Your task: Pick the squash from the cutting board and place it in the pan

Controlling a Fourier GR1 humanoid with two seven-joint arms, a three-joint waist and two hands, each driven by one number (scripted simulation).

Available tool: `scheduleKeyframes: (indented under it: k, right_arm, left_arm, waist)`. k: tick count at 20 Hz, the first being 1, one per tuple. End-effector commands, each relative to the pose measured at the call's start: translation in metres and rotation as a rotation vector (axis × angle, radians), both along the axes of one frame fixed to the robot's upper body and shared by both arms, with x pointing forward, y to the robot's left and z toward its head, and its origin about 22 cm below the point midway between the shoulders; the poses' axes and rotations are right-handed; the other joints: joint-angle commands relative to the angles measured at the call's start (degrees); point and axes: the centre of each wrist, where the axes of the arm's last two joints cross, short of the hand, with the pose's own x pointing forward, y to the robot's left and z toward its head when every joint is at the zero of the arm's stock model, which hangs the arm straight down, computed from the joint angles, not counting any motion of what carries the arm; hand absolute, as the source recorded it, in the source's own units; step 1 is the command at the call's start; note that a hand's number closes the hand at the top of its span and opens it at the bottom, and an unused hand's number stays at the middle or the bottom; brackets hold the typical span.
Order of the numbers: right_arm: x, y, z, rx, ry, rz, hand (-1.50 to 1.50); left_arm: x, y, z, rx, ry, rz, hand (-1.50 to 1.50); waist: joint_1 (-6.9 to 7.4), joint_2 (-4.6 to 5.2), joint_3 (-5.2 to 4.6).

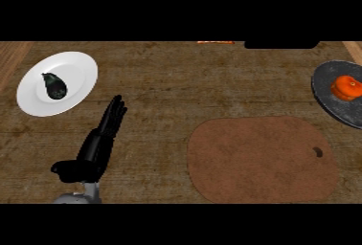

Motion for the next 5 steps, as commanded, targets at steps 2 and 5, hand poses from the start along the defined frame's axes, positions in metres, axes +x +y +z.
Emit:
scheduleKeyframes:
  k: [2, 5]
  right_arm:
    - [0.008, -0.001, 0.014, -0.053, 0.000, -0.025, -1.50]
    - [0.004, 0.004, -0.003, -0.120, 0.015, -0.041, -1.50]
  left_arm:
    - [-0.006, -0.008, -0.013, -0.015, -0.003, 0.009, 0.00]
    - [-0.002, 0.006, -0.001, 0.014, 0.001, -0.003, 0.00]
  waist:
    - [0.02, 0.00, -0.02]
    - [0.28, 0.06, 0.03]
